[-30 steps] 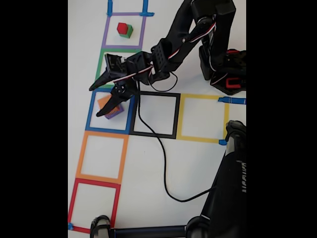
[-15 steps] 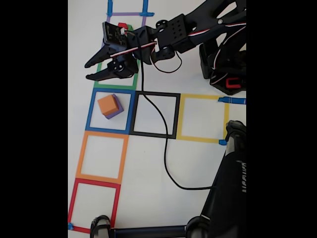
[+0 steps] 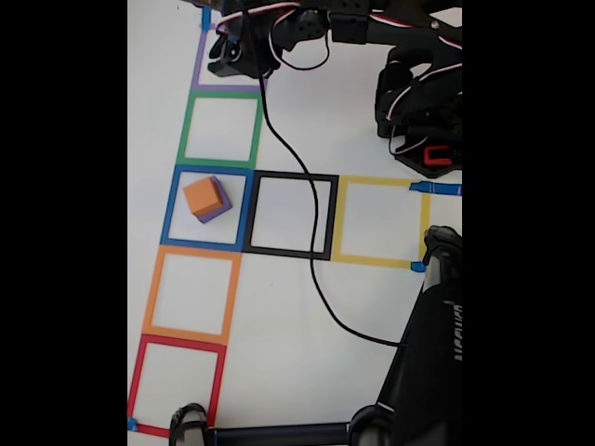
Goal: Tower of hanoi
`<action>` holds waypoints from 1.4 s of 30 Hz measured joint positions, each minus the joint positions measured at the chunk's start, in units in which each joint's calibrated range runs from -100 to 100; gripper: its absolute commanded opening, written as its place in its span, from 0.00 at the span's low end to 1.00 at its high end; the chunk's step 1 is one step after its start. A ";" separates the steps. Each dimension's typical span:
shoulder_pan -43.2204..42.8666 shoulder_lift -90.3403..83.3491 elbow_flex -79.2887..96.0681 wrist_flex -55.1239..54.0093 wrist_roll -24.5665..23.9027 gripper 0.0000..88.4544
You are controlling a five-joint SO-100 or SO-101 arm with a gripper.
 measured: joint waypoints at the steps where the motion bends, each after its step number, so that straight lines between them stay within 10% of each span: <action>1: 0.35 0.25 -3.10 3.47 0.00 0.01; 16: 7.61 14.61 -53.21 40.95 0.00 0.01; 30: 14.63 15.62 -48.16 39.74 0.00 0.25; 42: 20.83 4.90 -10.54 10.72 0.00 0.38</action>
